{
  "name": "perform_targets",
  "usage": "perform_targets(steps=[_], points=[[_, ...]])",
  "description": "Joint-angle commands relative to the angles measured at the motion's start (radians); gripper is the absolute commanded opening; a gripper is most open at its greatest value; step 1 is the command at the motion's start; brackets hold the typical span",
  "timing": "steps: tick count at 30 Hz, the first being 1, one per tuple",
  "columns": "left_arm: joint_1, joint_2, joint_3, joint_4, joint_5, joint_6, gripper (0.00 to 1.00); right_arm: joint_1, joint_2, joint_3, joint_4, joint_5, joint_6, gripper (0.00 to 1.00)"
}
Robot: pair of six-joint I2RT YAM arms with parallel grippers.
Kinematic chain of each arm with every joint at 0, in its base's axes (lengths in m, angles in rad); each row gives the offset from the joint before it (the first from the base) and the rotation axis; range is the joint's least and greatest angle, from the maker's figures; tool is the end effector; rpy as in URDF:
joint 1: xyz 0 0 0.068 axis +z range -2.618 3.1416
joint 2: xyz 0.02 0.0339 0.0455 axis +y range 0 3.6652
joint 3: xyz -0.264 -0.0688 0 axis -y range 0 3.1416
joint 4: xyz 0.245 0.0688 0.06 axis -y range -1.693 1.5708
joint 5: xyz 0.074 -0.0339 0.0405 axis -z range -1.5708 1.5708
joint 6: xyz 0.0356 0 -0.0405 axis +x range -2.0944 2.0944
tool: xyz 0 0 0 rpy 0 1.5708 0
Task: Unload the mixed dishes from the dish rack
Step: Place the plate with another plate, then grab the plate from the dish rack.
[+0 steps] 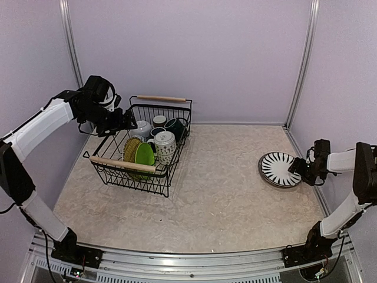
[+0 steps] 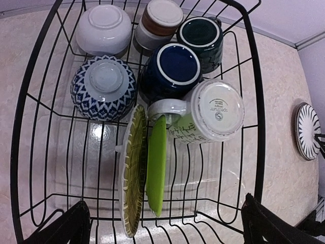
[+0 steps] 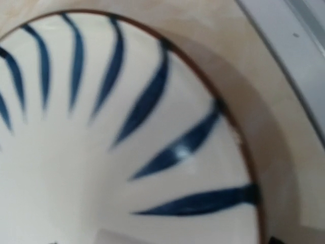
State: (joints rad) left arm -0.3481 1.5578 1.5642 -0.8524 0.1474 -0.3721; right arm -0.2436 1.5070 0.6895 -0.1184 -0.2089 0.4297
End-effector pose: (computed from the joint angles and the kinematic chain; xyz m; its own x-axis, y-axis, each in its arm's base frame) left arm 0.3118 -0.1187 0.3573 -0.8115 -0.0881 -0.5776 0.1437 0.9281 -0.3435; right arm 0.2726 -0.0601 0.1517 -0.6618 0.5844 -0.4696 0.4315 0.8091 0.3989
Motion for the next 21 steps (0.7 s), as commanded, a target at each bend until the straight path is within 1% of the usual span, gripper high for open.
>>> perform_targets(steps=[1, 4, 7, 13, 16, 18, 21], points=[[0.005, 0.037, 0.046, -0.086, -0.072, 0.025, 0.98, 0.011, -0.038, 0.014, -0.065, 0.085, -0.024, 0.88], [0.006, 0.068, 0.072, -0.124, -0.113, 0.035, 0.96, 0.010, -0.100, -0.002, -0.104, 0.134, -0.036, 0.95], [0.007, 0.103, 0.093, -0.159, -0.143, 0.044, 0.93, 0.012, -0.185, -0.018, -0.133, 0.150, -0.044, 1.00], [-0.003, 0.173, 0.117, -0.198, -0.145, 0.057, 0.84, 0.013, -0.306, -0.027, -0.177, 0.158, -0.043, 1.00], [-0.017, 0.203, 0.124, -0.213, -0.196, 0.064, 0.78, 0.013, -0.343, -0.036, -0.170, 0.165, -0.024, 1.00], [-0.026, 0.226, 0.129, -0.223, -0.218, 0.065, 0.74, 0.012, -0.358, -0.054, -0.149, 0.141, -0.016, 1.00], [-0.025, 0.246, 0.127, -0.222, -0.213, 0.065, 0.66, 0.012, -0.369, -0.058, -0.130, 0.071, -0.015, 1.00]])
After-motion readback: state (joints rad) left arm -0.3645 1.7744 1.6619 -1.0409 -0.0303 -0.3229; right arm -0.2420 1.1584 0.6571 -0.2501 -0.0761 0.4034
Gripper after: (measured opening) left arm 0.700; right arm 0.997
